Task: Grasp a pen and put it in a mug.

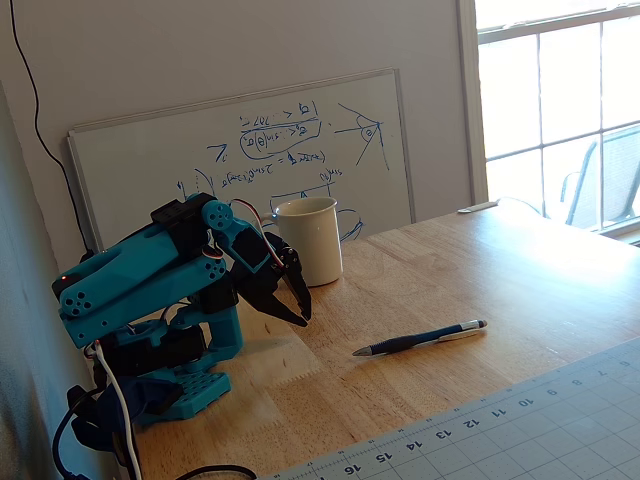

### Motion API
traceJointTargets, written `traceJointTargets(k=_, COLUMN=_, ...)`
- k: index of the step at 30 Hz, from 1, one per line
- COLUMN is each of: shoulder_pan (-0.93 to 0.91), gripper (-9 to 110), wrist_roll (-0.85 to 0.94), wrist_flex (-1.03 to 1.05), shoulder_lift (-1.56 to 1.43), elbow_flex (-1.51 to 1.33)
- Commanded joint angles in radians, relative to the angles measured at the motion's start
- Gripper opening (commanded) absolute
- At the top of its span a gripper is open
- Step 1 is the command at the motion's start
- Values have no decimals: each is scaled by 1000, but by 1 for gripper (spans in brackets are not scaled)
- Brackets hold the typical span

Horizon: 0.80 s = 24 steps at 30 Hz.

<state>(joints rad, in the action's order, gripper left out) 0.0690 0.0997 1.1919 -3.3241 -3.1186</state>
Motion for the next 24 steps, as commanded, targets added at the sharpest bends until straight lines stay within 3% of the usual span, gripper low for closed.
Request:
traceJointTargets(k=1, shoulder_pan=3, gripper=1, wrist_roll=0, wrist_flex=-8, shoulder_lift=-29, elbow_flex=11)
traceJointTargets(k=17, shoulder_pan=-9, gripper=1, wrist_roll=-20, wrist_flex=-15, shoulder_lift=-23, elbow_flex=51)
traceJointTargets(k=24, shoulder_pan=-11, gripper=1, wrist_roll=-373, wrist_flex=-18, shoulder_lift=112, elbow_flex=183)
